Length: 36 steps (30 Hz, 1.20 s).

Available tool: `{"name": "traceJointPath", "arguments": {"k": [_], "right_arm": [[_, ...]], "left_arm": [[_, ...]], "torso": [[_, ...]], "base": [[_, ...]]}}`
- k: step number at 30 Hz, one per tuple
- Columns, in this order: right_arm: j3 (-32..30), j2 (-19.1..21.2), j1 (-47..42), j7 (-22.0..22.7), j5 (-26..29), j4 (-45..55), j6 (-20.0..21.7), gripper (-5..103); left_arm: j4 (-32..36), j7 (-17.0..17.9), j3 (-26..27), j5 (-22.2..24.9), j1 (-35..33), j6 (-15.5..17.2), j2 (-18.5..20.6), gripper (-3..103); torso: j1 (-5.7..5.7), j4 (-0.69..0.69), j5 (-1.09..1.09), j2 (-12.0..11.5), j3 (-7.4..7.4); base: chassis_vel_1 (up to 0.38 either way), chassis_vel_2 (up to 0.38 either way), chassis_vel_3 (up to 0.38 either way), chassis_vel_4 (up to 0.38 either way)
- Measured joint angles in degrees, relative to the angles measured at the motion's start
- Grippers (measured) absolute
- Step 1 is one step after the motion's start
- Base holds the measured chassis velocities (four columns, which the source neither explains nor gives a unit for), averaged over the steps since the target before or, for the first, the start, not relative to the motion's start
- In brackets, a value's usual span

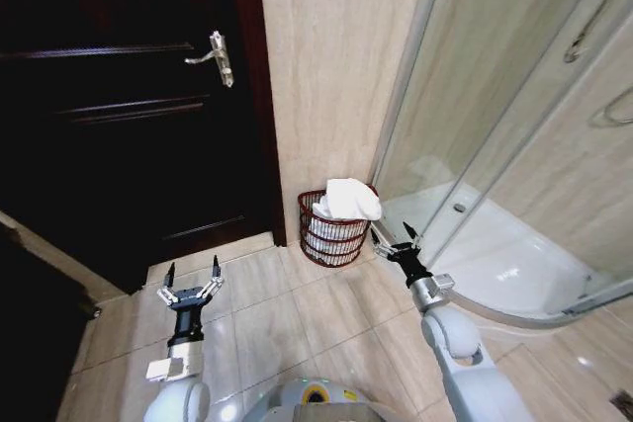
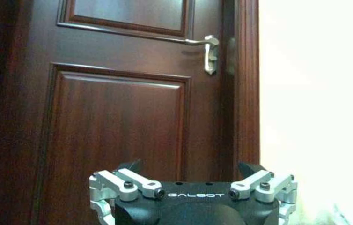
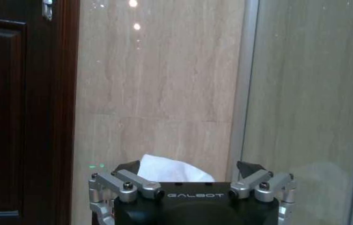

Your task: Discard the used towel into the hamper.

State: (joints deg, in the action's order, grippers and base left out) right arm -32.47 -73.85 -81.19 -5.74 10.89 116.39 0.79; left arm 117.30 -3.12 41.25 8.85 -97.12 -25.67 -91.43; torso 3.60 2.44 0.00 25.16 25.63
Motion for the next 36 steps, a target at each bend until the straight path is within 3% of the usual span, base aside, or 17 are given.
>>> {"name": "traceJointPath", "arguments": {"k": [10,21,36], "right_arm": [[2.04,-0.75,0.22,-0.12,-0.87,0.25,-0.12,100],[1.87,-0.8,0.06,0.08,-0.75,0.02,-0.12,100],[1.65,-0.83,-0.27,0.24,-0.62,-0.28,-0.79,100]], "left_arm": [[-0.02,0.35,0.03,0.64,0.11,-0.16,0.13,100],[0.57,-0.07,0.09,1.16,-0.44,1.82,0.49,100],[0.16,-0.07,0.11,0.93,-0.4,1.31,0.33,100]], "torso": [[0.0,-0.02,0.0,0.01,0.0],[0.0,0.0,0.0,0.01,0.0],[0.0,0.0,0.0,0.02,0.0]], "base": [[-0.078,-0.091,0.014,0.021],[-0.001,0.0,0.005,0.003],[0.04,0.04,0.064,0.074]]}}
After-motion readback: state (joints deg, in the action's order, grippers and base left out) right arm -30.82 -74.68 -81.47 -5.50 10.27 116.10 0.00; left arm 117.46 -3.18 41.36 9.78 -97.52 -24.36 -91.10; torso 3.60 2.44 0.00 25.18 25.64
